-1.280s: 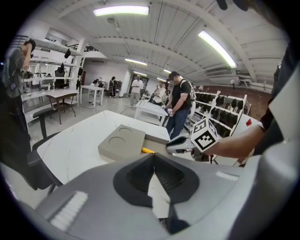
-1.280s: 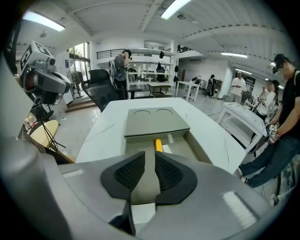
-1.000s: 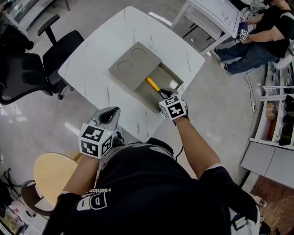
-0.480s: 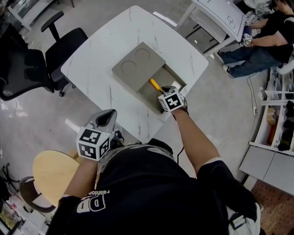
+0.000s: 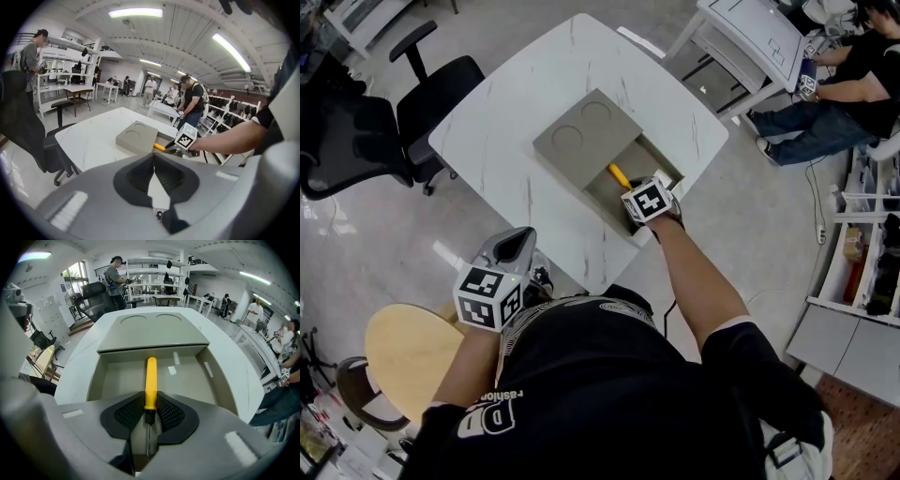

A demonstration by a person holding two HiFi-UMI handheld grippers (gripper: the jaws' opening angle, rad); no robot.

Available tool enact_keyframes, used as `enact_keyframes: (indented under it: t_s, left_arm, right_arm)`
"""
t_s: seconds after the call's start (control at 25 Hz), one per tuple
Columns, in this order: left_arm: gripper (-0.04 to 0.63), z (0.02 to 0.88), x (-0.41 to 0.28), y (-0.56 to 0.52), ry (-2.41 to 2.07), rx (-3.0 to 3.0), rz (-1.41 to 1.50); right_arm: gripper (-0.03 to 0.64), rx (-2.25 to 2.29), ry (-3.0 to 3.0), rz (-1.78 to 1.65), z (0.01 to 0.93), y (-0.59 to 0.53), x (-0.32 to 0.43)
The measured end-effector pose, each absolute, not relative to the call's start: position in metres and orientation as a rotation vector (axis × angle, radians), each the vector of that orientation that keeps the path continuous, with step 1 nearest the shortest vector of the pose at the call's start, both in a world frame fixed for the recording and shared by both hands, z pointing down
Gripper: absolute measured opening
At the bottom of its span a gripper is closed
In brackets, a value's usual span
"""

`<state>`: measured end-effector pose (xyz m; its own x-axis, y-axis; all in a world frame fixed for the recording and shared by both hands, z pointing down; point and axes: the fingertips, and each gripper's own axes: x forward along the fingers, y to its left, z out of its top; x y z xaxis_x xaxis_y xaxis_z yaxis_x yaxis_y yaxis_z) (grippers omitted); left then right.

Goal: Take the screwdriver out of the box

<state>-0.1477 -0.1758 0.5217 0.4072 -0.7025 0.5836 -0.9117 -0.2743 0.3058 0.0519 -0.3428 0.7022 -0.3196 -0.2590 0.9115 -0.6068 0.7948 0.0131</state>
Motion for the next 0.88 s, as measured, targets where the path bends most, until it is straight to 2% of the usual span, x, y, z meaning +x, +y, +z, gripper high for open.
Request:
enact_keyframes:
  t_s: [0.88]
  left_arm:
    - [0.06,0.518,-0.1547,-0.1779,-1.39,2.053,0.421]
  right_arm:
    - [0.075,0.623,-1.859,0.506,0.7043,-0.3432,0.0528]
